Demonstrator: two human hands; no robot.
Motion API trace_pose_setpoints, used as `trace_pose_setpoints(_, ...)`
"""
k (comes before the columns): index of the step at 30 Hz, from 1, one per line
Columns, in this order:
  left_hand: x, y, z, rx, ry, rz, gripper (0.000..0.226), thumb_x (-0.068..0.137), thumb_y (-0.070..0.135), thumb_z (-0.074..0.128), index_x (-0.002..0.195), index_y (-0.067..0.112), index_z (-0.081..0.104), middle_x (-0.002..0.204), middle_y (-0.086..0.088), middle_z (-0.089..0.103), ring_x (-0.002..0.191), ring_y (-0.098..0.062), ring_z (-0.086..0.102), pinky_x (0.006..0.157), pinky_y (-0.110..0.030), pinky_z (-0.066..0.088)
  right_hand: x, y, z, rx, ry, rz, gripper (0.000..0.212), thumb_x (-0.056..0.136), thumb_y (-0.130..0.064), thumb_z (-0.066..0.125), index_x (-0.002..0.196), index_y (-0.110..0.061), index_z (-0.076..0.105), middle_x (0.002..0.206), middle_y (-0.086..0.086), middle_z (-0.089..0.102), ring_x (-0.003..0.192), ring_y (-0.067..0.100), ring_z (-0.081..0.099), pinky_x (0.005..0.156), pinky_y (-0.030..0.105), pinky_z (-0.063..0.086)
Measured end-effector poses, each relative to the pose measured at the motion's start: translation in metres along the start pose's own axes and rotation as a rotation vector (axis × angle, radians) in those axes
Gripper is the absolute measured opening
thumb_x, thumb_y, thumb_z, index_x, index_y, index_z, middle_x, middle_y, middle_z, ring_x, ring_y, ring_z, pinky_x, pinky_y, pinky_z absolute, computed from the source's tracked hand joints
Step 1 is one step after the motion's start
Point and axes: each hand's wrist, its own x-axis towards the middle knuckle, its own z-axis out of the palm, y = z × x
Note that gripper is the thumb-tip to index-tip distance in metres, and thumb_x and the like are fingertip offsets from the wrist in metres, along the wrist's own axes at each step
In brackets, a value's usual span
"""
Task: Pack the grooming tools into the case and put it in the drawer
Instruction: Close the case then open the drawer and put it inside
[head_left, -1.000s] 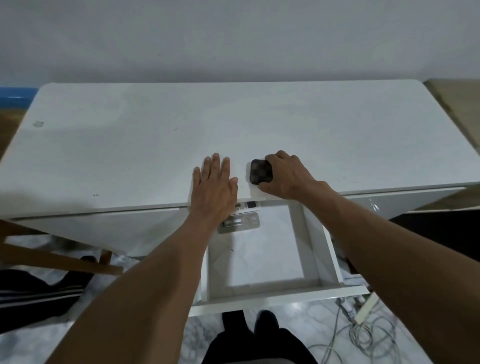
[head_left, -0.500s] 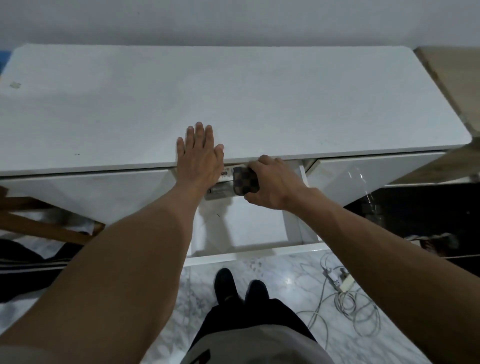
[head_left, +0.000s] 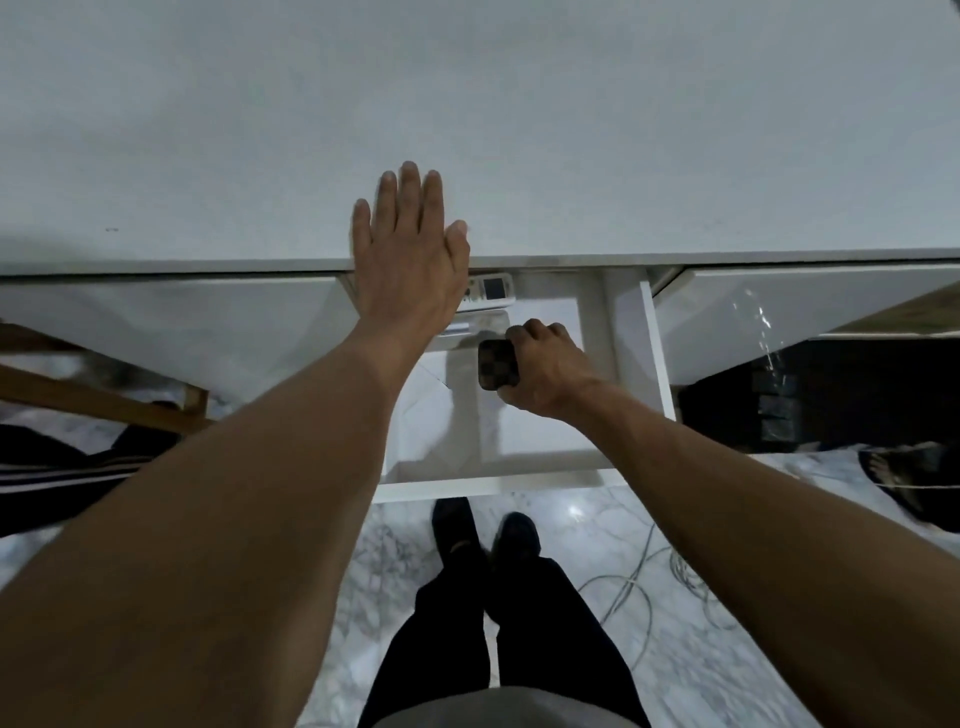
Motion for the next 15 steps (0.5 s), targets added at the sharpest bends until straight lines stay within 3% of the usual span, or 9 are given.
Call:
trace_pose_setpoints(8, 0.000, -0.001, 0.007, -0.009, 0.063, -0.001, 0.058, 0.102, 0.041, 0.013, 0.154, 0.016, 0.019, 0.163, -0.008, 0.016, 0.151, -0.026, 0.012, 0.121, -0.046, 0.009, 0.026, 0.000, 0.026, -0.017, -0.024, 0.037, 0.070, 0.076, -0.032, 0.070, 0.135, -0.010, 0.040, 0.125, 0.014, 0.046, 0.115, 0.034, 0.044, 0.087, 0.048, 0.050)
trace_pose_setpoints(15, 0.001, 0.000, 0.011, -0.016, 0.082, -0.007, 0.058, 0.102, 0.040, 0.015, 0.154, 0.015, 0.021, 0.162, -0.008, 0.018, 0.150, -0.026, 0.014, 0.121, -0.047, 0.009, 0.038, 0.002, 0.038, -0.011, -0.035, 0.032, 0.077, 0.076, -0.033, 0.072, 0.137, -0.004, 0.035, 0.129, 0.015, 0.045, 0.116, 0.034, 0.044, 0.092, 0.050, 0.050)
